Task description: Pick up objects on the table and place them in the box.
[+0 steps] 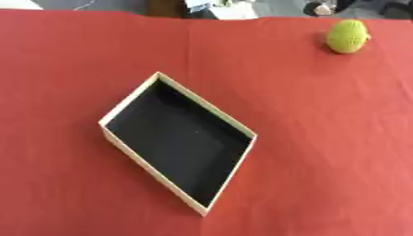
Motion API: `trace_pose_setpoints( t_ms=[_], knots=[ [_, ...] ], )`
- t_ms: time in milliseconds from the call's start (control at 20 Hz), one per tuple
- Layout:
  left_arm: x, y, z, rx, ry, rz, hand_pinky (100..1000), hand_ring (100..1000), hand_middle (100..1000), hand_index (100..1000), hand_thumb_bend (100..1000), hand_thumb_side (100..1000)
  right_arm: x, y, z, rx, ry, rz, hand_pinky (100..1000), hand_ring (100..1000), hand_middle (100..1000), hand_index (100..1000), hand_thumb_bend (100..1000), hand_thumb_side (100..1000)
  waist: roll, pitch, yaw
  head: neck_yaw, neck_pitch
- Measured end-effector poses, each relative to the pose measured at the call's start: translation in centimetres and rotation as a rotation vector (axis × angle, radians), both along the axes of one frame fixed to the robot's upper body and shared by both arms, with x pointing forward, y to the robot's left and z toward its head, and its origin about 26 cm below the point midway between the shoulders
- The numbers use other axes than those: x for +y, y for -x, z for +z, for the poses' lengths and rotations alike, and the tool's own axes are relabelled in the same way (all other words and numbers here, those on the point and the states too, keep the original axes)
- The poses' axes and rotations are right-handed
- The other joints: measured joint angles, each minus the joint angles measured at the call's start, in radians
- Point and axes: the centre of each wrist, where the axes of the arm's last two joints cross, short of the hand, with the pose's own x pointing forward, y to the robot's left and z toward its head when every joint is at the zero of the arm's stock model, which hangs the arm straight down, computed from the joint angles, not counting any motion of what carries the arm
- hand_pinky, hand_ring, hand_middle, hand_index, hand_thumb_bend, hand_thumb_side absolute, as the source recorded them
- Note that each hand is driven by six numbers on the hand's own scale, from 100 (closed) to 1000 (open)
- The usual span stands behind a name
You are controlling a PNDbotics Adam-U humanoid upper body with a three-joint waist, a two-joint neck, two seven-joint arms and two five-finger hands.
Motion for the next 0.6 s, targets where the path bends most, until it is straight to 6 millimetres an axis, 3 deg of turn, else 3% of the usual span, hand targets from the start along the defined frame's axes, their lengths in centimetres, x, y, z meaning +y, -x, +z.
trace_pose_setpoints(
  t_ms=[600],
  knots=[
    [0.0,0.0,0.0,0.009,-0.002,0.0,583,606,646,714,143,687,-2.7,0.1,-2.2,0.085,0.012,-0.096,1000,1000,966,992,332,100,-0.001,0.0,-0.007,0.008,-0.001]
  ],
)
